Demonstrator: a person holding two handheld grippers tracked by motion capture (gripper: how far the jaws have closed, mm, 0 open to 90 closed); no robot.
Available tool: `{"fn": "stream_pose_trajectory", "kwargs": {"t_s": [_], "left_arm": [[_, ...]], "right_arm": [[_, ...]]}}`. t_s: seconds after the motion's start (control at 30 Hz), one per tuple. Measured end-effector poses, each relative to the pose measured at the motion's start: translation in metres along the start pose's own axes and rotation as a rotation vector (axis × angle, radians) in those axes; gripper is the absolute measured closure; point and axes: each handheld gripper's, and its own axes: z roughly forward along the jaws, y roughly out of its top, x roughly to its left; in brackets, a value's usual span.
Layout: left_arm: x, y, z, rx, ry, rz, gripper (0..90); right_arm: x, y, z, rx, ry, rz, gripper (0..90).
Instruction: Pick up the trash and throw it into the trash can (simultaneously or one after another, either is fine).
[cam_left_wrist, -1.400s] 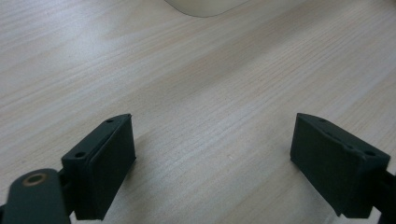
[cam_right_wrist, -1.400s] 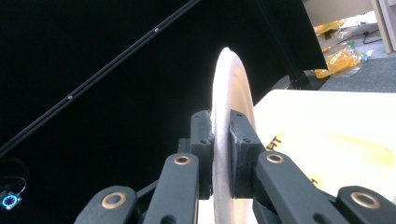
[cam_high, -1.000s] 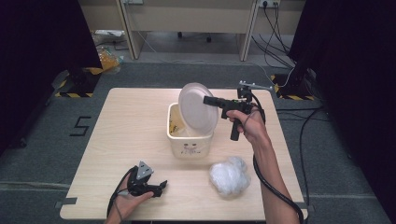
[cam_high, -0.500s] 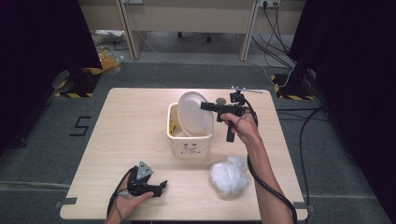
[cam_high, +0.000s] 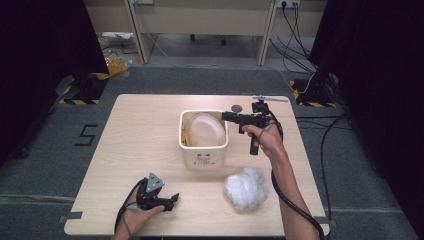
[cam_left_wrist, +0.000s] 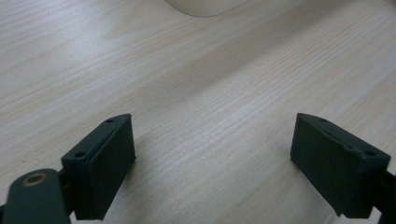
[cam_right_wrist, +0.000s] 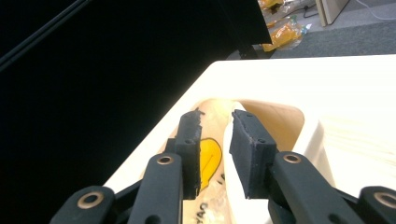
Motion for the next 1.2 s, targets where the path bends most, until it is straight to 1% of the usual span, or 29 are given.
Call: {"fn": "stream_pose_trajectory", "kwargs": {"t_s": [0.07, 0.13, 0.17, 0.2, 0.27, 0.3, 0.37, 0.4, 0.5, 0.53, 0.6, 0.63, 0.67, 0.83, 0.9, 0.93, 1.0, 1.03, 1.07, 1.1, 1.2], "left_arm": [[0.000, 0.000, 0.000, -0.003, 0.001, -0.003, 12.8], [0.000, 0.000, 0.000, -0.003, 0.001, -0.003, 12.7], [0.000, 0.000, 0.000, -0.003, 0.001, -0.003, 12.8], [0.000, 0.000, 0.000, -0.003, 0.001, -0.003, 12.8], [0.000, 0.000, 0.000, -0.003, 0.001, -0.003, 12.7], [0.000, 0.000, 0.000, -0.003, 0.001, -0.003, 12.7], [0.000, 0.000, 0.000, -0.003, 0.001, -0.003, 12.7], [0.000, 0.000, 0.000, -0.003, 0.001, -0.003, 12.7], [0.000, 0.000, 0.000, -0.003, 0.001, -0.003, 12.7], [0.000, 0.000, 0.000, -0.003, 0.001, -0.003, 12.7], [0.000, 0.000, 0.000, -0.003, 0.001, -0.003, 12.7], [0.000, 0.000, 0.000, -0.003, 0.001, -0.003, 12.7], [0.000, 0.000, 0.000, -0.003, 0.001, -0.003, 12.7], [0.000, 0.000, 0.000, -0.003, 0.002, -0.003, 12.7], [0.000, 0.000, 0.000, -0.003, 0.003, -0.003, 12.7], [0.000, 0.000, 0.000, -0.003, 0.003, -0.004, 12.6], [0.000, 0.000, 0.000, -0.003, 0.003, -0.004, 12.7], [0.000, 0.000, 0.000, -0.003, 0.003, -0.004, 12.7], [0.000, 0.000, 0.000, -0.003, 0.003, -0.004, 12.7], [0.000, 0.000, 0.000, -0.001, 0.003, -0.001, 12.6], [0.000, 0.000, 0.000, -0.001, 0.003, -0.002, 12.6]], "right_arm": [[0.001, -0.004, -0.008, 0.004, -0.020, -0.018, 68.1], [0.001, -0.005, -0.011, 0.004, -0.019, -0.020, 67.5], [0.002, -0.008, -0.015, 0.006, -0.024, -0.025, 65.1], [0.002, -0.008, -0.015, 0.006, -0.024, -0.025, 65.1], [0.005, -0.013, -0.021, 0.015, -0.036, -0.049, 61.5], [0.005, -0.013, -0.021, 0.015, -0.036, -0.049, 61.5], [0.010, -0.017, -0.026, 0.021, -0.057, -0.073, 56.1], [0.010, -0.017, -0.026, 0.021, -0.057, -0.073, 56.1], [0.015, -0.021, -0.033, 0.028, -0.094, -0.102, 49.2], [0.017, -0.025, -0.037, 0.025, -0.106, -0.106, 46.1], [0.017, -0.026, -0.039, 0.022, -0.115, -0.110, 44.4], [0.018, -0.031, -0.043, 0.024, -0.135, -0.126, 41.8], [0.018, -0.033, -0.045, 0.023, -0.142, -0.129, 40.8], [0.016, -0.045, -0.052, 0.027, -0.141, -0.111, 36.1], [0.016, -0.052, -0.056, 0.024, -0.145, -0.109, 33.1], [0.015, -0.059, -0.059, 0.023, -0.139, -0.114, 30.3], [0.015, -0.067, -0.062, 0.033, -0.132, -0.115, 26.5], [0.015, -0.067, -0.062, 0.033, -0.132, -0.115, 26.5], [0.015, -0.072, -0.063, 0.038, -0.130, -0.117, 25.4], [0.015, -0.080, -0.065, 0.050, -0.135, -0.131, 23.9], [0.015, -0.091, -0.069, 0.067, -0.164, -0.157, 22.6]]}}
